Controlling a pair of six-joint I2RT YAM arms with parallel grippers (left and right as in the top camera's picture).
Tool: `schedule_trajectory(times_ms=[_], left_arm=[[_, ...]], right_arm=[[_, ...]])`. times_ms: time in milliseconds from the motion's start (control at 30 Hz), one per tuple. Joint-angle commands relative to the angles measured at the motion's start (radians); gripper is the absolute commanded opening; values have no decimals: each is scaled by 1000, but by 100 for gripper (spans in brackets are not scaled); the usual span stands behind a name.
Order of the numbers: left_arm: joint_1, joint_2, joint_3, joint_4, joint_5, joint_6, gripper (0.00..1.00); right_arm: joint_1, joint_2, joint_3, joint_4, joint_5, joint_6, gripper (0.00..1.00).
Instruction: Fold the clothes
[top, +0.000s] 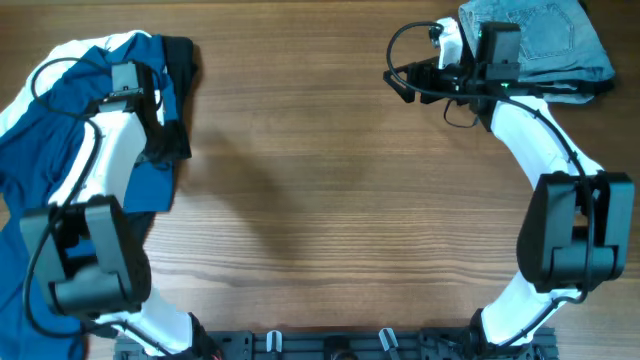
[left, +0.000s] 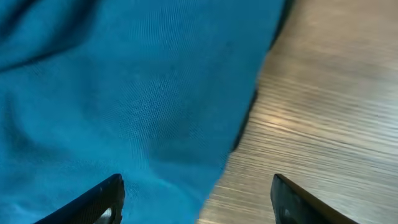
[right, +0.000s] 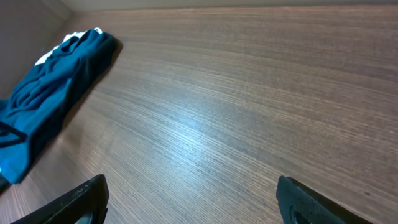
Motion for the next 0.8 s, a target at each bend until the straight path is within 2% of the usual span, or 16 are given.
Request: schedule_trajectory(times_ms=[0,67,133,333,367,433,500,533,667,767], left_arm=[[1,68,11,13,-41,33,72],[1,98,11,18,-42,73,70],[1,134,11,30,-65,97,61],[1,156,11,12,-176,89,7],[0,151,11,3,-176,61,4],[-9,136,24,-18,-175,29,5],[-36,113,60,-76,-175,29,24],[-47,103,69,-90,-175,29,27],[-95,90,70,-108,-105,26,30],[-97,90,70,-114,-100,26,25]], right_arm=[[3,13,18,3,-12,13,86],[3,13,18,3,-12,13,86],[3,13,18,3,4,13,86],[3,13,18,3,11,13,85],[3,13,18,3,11,13,85],[3,13,18,3,11,13,85],[3,13,18,3,11,13,85],[3,13,18,3,11,13,85],[3,13,18,2,11,13,85],[3,13,18,2,11,13,84]])
